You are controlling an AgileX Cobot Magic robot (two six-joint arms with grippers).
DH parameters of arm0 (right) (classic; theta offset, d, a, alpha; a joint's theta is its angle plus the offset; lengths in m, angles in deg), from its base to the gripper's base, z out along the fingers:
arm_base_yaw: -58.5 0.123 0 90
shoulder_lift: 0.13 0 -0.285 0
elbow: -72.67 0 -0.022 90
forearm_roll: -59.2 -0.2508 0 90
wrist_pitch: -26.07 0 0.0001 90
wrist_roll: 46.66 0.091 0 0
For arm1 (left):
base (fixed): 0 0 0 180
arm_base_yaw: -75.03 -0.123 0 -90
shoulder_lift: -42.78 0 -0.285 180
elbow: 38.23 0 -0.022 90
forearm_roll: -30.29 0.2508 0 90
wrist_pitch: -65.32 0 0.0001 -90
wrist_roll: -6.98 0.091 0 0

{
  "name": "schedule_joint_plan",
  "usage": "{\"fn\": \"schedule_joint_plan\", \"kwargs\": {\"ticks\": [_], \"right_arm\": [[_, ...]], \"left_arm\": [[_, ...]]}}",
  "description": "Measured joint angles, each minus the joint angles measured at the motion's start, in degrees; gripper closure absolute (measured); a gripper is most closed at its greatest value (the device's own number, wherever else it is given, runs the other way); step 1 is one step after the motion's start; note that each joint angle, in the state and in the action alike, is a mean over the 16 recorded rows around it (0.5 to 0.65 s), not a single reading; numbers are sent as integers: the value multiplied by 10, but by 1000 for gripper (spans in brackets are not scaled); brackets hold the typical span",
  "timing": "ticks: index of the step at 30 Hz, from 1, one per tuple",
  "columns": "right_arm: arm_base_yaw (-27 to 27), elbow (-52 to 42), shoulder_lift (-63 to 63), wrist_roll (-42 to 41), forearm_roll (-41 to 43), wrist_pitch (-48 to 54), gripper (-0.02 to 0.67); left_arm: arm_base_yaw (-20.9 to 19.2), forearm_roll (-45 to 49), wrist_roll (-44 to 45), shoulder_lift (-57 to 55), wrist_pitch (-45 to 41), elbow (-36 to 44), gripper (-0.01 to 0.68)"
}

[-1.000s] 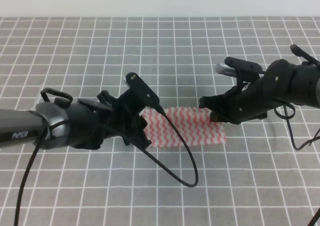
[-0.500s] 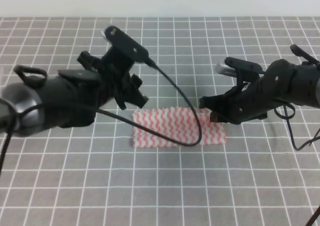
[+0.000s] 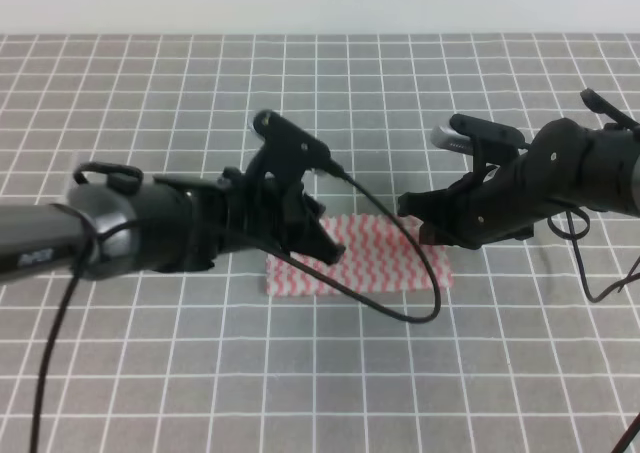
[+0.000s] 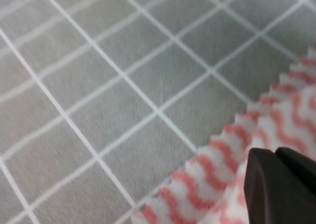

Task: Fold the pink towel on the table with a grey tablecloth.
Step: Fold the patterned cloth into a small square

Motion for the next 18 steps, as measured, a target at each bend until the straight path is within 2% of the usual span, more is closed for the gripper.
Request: {"fn": "schedule_joint_plan", "kwargs": {"ticks": [6, 10, 18], "right_arm": [[0, 0, 0, 0, -4, 0, 658], [0, 0, 1, 0, -5, 0, 631], [-2, 3, 2, 0, -6, -15, 476]], "left_arm": [[0, 0, 11, -36, -20, 0, 672], [0, 0, 18, -51, -21, 0, 672], [0, 0, 22, -61, -20, 0, 673]]}}
